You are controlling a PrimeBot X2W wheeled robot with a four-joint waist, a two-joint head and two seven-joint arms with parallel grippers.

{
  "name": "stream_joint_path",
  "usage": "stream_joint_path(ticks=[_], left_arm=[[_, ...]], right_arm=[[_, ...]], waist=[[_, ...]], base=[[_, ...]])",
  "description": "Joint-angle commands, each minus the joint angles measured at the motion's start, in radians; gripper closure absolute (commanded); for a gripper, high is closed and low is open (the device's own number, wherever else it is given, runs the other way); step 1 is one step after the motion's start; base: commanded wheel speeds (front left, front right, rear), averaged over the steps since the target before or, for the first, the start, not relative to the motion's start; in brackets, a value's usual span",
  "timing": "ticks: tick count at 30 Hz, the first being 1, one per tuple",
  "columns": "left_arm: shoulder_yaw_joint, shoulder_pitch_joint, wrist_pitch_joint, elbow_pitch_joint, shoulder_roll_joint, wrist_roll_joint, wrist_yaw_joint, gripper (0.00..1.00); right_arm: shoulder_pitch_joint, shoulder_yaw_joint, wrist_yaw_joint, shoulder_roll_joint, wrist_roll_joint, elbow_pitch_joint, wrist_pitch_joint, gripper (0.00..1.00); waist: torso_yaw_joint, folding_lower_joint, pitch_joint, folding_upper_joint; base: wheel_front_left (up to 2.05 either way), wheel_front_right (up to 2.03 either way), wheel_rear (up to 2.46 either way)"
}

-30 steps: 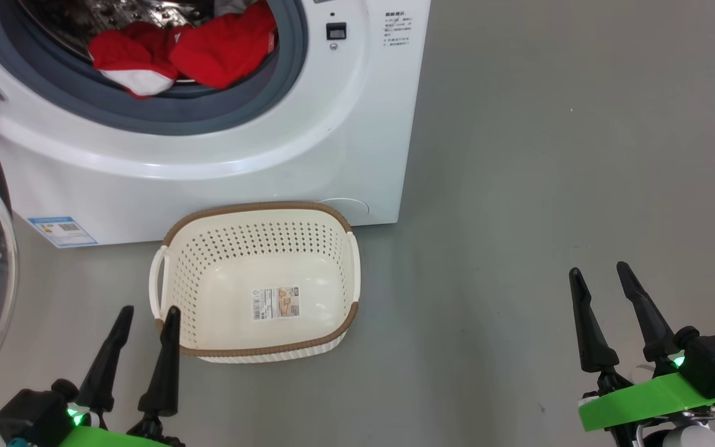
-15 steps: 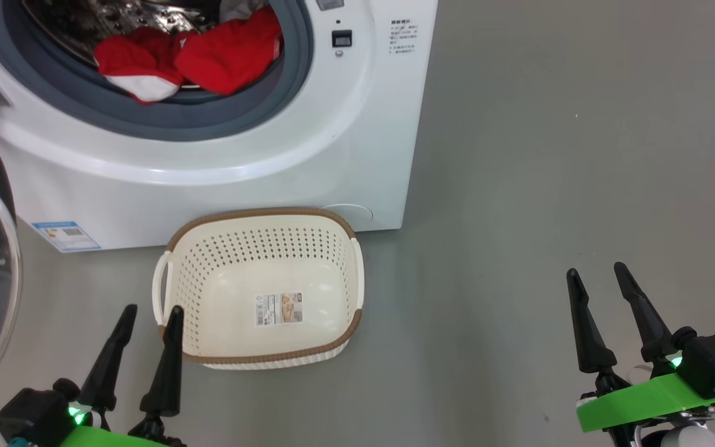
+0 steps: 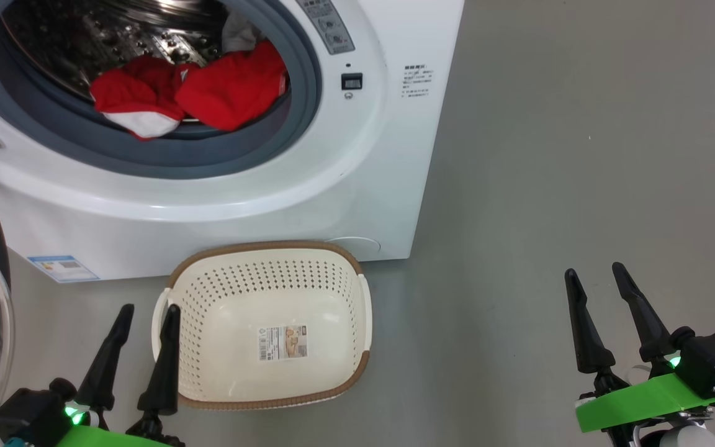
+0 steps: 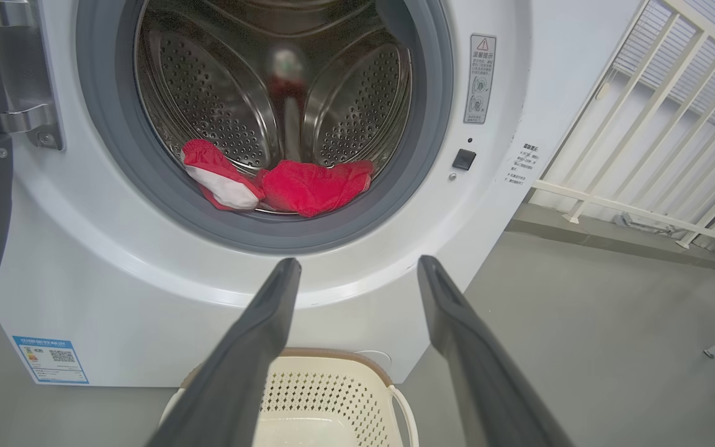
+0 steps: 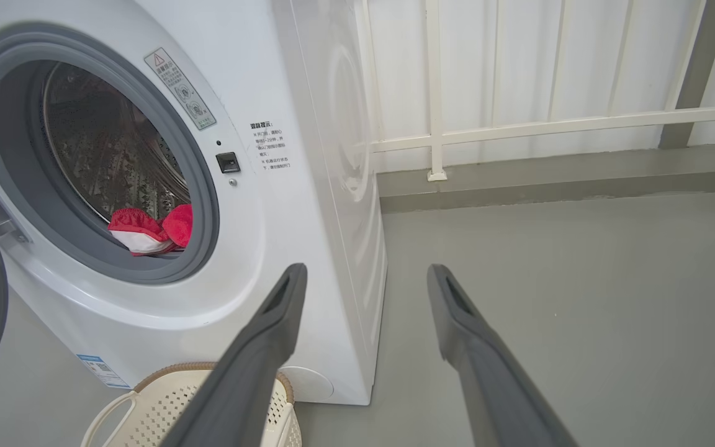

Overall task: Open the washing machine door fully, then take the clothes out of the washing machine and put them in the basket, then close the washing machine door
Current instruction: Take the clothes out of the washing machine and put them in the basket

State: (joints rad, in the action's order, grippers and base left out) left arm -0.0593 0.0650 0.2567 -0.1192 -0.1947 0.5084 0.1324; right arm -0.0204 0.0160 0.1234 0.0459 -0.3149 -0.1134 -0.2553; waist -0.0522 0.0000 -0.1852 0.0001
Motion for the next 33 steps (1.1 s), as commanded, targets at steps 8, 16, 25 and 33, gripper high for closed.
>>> stream_joint_path(ticks=[8,16,25,33], left_arm=[[0.029,0.02,0.005,0.025,-0.016,0.004,-0.002,0.0],[0.03,0.031,0.005,-0.014,-0.014,-0.003,-0.002,0.0],[0.027,0.181,0.005,-0.126,-0.028,-0.041,-0.002,0.0],[-0.01,0.455,0.005,-0.283,-0.058,-0.081,-0.002,0.0]], right_arm=[[-0.012,-0.029,0.007,0.004,-0.01,0.022,-0.006,0.0],[-0.02,-0.035,0.007,0.004,-0.011,0.022,-0.006,0.0],[-0.057,-0.052,0.007,0.004,-0.021,0.027,-0.006,0.0],[-0.125,-0.09,0.007,0.004,-0.031,0.035,-0.006,0.0]], waist=[[0.006,0.0,-0.003,-0.0001],[0.006,0.0,-0.017,-0.0001],[-0.004,0.0,-0.089,-0.0001],[-0.036,0.0,-0.209,-0.0001]], base=[[0.15,-0.15,0.0],[0.0,0.0,0.0],[0.0,0.0,0.0],[0.0,0.0,0.0]])
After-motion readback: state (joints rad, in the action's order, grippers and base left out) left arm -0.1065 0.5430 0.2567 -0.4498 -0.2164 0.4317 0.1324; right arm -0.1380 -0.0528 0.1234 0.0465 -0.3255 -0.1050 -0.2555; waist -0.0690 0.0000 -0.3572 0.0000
